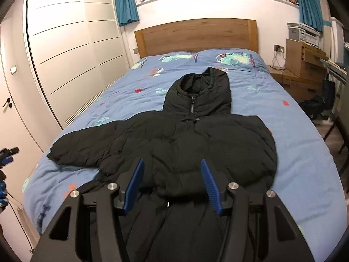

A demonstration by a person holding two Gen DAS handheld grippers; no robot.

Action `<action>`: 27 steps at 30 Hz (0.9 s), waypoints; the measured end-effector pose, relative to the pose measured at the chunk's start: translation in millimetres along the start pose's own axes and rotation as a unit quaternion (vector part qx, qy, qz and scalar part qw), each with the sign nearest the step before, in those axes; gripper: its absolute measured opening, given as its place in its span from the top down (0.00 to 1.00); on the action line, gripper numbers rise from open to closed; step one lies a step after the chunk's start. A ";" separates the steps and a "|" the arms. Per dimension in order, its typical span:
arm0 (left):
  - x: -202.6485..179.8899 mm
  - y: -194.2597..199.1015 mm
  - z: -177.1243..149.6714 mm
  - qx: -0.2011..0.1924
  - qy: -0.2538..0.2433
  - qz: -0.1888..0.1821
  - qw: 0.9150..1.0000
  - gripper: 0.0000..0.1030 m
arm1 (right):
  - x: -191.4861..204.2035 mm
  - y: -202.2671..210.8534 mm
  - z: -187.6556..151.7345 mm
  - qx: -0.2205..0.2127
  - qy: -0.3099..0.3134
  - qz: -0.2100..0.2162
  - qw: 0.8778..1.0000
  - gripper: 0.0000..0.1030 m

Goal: Fold large clothes
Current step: 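Move the left gripper to the cuff of the other sleeve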

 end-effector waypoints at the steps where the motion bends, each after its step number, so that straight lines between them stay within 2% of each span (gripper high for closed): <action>1: 6.0 -26.8 -1.0 0.010 0.011 0.001 1.000 0.01 | 0.2 -14.0 3.0 -0.001 0.005 -0.002 1.000 0.49; 5: 19.0 -90.3 -2.8 0.023 0.042 0.001 0.999 0.01 | -1.8 -60.0 9.8 -0.003 0.006 -0.004 1.000 0.49; 11: 23.8 -141.5 -1.0 0.028 0.060 -0.006 0.998 0.01 | -1.7 -102.0 7.5 -0.001 0.008 -0.010 1.000 0.49; 17: 25.2 -163.1 2.1 0.030 0.085 -0.016 0.996 0.02 | 4.4 -113.0 3.6 0.005 0.016 -0.008 1.000 0.49; 27: 21.0 -174.8 6.5 0.029 0.087 -0.012 0.996 0.19 | 10.1 -97.9 3.8 0.008 0.031 -0.022 0.999 0.49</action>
Point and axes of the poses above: each gripper's, at about its wrist camera, not at the fingertips, and y roughly against the way its jaws point, x to its left, z to its top, the point moved 1 cm from there along -y, roughly the way its jaws point, and after that the axes turned 3 degrees about -x, right-handed, at the moved point
